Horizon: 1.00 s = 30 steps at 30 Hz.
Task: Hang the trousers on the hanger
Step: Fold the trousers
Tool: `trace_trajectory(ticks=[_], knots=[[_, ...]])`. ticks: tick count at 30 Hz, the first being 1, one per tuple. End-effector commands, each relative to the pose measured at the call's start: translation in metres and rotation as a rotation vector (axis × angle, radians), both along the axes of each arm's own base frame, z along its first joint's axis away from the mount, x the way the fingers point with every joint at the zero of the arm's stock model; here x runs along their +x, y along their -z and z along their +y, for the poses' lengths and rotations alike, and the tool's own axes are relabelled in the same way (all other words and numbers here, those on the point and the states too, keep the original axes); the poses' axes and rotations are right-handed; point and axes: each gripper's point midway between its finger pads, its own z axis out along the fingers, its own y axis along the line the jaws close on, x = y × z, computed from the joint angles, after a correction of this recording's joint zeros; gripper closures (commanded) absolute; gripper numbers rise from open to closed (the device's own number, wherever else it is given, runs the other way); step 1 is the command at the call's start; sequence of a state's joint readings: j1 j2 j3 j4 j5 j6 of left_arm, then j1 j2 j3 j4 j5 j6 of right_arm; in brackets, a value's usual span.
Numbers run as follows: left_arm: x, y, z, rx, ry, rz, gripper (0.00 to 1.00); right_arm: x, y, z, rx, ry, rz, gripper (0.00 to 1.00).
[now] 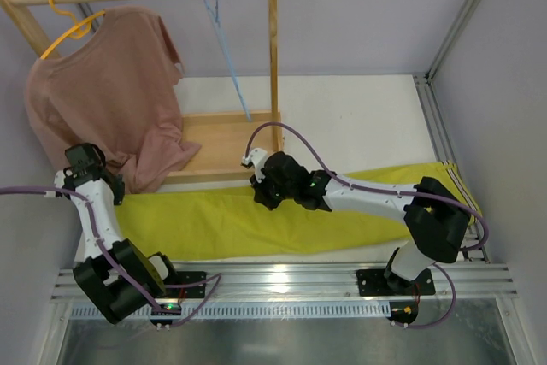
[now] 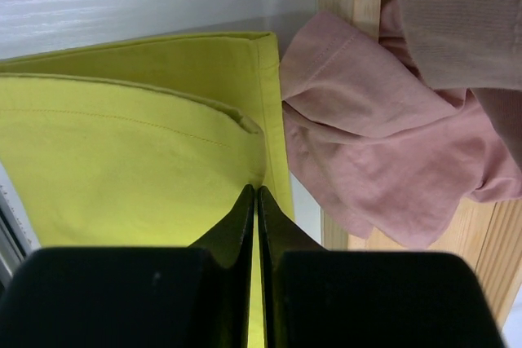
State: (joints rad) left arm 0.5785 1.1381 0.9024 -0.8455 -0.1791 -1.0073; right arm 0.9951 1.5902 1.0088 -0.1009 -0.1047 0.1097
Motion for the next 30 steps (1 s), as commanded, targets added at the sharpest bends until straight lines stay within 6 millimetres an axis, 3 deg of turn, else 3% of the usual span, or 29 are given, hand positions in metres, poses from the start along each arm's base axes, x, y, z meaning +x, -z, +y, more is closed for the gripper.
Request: trace_trajectory(ticks=[1,8,16,21,22,26,30], knots=[[0.018,-0.009,0.005,0.009,0.044,-0.059,0.99,0.011,-0.014,0.005,0.048,0.049,-0.056,0.96],[0.036,0.002,0.007,-0.001,0.092,-0.098,1.00,0.015,0.007,0.006,0.017,0.070,-0.046,0.96],[0.012,0.021,0.025,0.048,0.052,0.090,0.99,0.022,0.022,0.015,0.002,0.076,-0.038,0.96],[0.010,0.029,0.038,0.076,0.062,0.176,0.99,0.035,0.029,0.014,-0.027,0.129,-0.065,0.96],[0.010,0.033,0.037,0.066,0.081,0.196,0.96,0.037,0.033,0.013,-0.038,0.144,-0.065,0.96],[0.015,0.028,0.036,0.065,0.132,0.188,0.60,0.047,0.040,0.007,-0.066,0.212,-0.084,0.96],[0.010,0.013,0.034,0.099,0.128,0.153,0.48,0.054,0.039,0.007,-0.058,0.251,-0.099,0.96]])
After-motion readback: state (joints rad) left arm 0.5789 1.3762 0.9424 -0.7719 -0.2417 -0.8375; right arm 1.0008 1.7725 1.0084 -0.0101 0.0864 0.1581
